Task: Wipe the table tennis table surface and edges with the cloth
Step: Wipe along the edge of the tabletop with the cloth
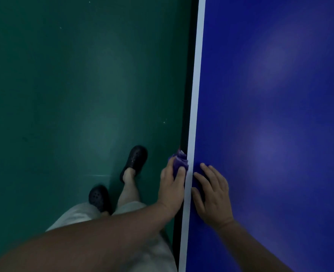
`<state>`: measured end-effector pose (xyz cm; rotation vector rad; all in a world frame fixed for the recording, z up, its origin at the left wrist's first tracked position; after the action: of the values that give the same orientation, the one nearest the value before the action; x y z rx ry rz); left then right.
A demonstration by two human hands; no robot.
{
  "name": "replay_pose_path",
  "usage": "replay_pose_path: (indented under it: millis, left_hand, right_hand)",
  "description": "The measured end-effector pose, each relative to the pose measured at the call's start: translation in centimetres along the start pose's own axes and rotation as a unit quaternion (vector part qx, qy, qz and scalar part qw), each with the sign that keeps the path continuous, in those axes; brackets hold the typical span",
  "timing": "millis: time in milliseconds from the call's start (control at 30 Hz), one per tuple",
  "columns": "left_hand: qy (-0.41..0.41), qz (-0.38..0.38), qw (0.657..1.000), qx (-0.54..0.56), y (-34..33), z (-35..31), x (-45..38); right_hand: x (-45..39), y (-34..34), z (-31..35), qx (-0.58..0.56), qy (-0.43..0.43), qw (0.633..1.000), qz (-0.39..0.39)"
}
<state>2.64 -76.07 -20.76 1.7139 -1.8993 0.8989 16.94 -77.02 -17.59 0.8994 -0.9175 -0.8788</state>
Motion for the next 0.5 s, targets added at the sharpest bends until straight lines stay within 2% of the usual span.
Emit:
replay_pose_path:
  millis: [133,333,500]
  left_hand:
    - [0.011,-0.009,1.000,0.004,0.4,-2.1,-4.0]
    - [-0.061,-0.029,0.998,-0.014,1.5,-11.2,-12.7]
    - [-0.074,-0.033,0.997,-0.010,1.7,-12.7,-14.4]
  right_hand:
    - [-6.5,3.0,-1.5,0.014,0.014,1.000,-0.020]
    - [-18.4,6.4,-4.3,0.049,0.005,0.999,0.006]
    - [-21.2,6.0,-5.0,0.082,-0.022,0.996,0.026]
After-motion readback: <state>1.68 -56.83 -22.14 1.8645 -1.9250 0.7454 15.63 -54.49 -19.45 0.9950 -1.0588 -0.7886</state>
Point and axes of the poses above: each hand's wrist, its own x-axis away from the middle knuckle, its own y-axis out of the back of the hand, z = x × y, the point moved 2 cm from there along -x, towards the middle knuckle, and after that the axes turned 12 degrees about z, right-handed, at the moved point
